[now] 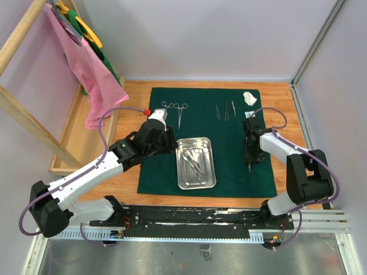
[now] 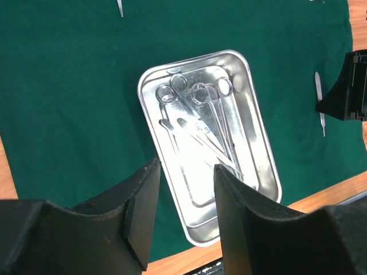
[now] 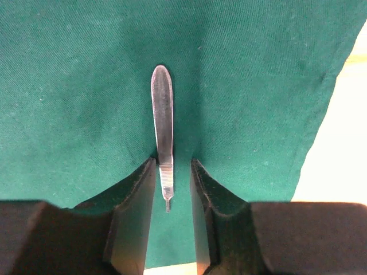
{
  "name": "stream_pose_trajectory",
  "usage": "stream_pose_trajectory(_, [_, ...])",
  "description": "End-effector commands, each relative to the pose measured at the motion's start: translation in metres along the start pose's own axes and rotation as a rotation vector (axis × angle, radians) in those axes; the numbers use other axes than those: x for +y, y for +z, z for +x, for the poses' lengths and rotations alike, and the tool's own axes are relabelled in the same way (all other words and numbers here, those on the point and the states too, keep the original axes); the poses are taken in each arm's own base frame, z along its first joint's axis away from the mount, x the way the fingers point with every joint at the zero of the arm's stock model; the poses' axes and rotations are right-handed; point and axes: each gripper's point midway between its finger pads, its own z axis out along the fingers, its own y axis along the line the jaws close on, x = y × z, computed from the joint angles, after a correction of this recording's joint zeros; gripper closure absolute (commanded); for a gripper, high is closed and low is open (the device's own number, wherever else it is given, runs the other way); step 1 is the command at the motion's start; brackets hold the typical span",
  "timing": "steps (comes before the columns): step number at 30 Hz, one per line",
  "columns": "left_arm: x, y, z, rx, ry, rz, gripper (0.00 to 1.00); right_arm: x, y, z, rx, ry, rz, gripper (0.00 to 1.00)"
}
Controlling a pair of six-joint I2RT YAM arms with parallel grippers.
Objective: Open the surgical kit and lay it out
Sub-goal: Place the medical item in the surgical kit, then pick up the medical item from the container.
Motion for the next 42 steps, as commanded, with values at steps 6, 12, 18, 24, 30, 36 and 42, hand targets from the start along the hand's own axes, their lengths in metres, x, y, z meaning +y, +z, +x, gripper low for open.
stream_pose_trajectory(6, [0.0, 0.0, -0.006, -0.026, -0.012, 0.006, 0.53, 0.047, -0.089, -0.021, -0.207, -0.176, 0.0, 0.53])
stream_pose_trajectory(12, [0.001, -0.004, -0.007, -0.036, -0.034, 0.025, 0.52, 0.136, -0.142, -0.008, -0.298, -0.219, -0.303, 0.51])
stream_pose_trajectory(18, [0.006, -0.014, -0.012, -0.055, -0.049, 0.028, 0.52, 0.202, -0.13, 0.005, -0.255, -0.379, -0.388, 0.51])
stream_pose_trajectory(24, [0.012, -0.024, -0.016, -0.076, -0.055, 0.016, 0.52, 0.233, -0.097, 0.011, -0.216, -0.506, -0.386, 0.52])
stream_pose_trajectory(30, [0.015, -0.024, -0.015, -0.075, -0.057, 0.01, 0.52, 0.248, -0.074, 0.016, -0.175, -0.545, -0.365, 0.53])
stream_pose_trajectory(36, [0.016, -0.024, -0.015, -0.076, -0.056, 0.007, 0.52, 0.251, -0.053, 0.023, -0.126, -0.558, -0.331, 0.54])
stream_pose_trajectory(42, [0.018, -0.024, -0.015, -0.078, -0.059, 0.004, 0.52, 0.243, -0.035, 0.034, -0.074, -0.553, -0.285, 0.55])
